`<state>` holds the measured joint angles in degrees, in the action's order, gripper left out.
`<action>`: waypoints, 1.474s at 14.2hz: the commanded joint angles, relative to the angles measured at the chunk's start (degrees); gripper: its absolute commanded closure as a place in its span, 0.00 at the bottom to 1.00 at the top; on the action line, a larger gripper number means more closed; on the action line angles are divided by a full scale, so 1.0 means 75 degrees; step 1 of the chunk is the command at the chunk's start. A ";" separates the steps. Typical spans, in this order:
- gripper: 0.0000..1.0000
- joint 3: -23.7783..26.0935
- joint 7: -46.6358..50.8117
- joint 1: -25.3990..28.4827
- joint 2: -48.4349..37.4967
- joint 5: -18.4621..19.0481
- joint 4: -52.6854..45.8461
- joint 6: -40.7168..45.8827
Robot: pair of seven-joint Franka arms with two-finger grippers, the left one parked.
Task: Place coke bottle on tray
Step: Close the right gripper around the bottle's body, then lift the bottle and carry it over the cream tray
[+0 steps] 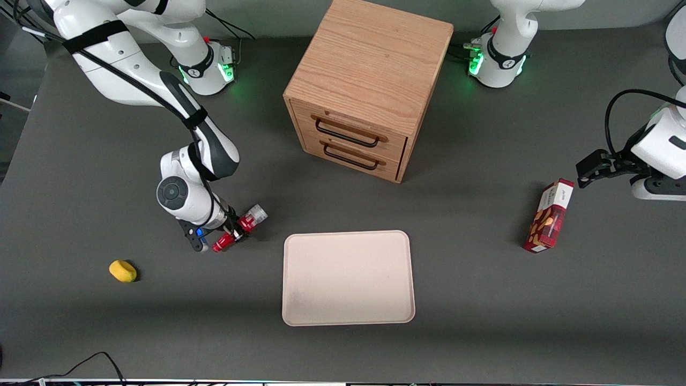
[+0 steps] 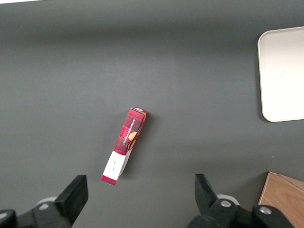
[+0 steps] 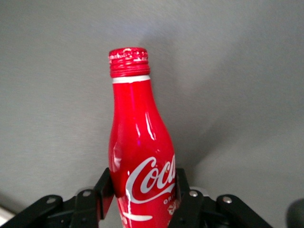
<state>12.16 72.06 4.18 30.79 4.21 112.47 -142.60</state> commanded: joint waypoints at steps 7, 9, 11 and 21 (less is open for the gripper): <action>0.85 0.0616 -0.2091 0.0379 -0.0029 0.0493 -0.3436 0.2839; 0.83 0.0616 -0.3077 0.0473 0.0357 0.0540 -0.4303 0.3016; 0.82 0.0593 -0.3594 0.0847 0.1059 0.0586 -0.5171 0.3122; 0.82 0.0266 -0.6479 0.1610 0.3323 0.0692 -0.6698 0.3169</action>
<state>15.11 25.88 15.23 53.51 8.93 66.35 -120.56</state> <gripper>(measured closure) 0.441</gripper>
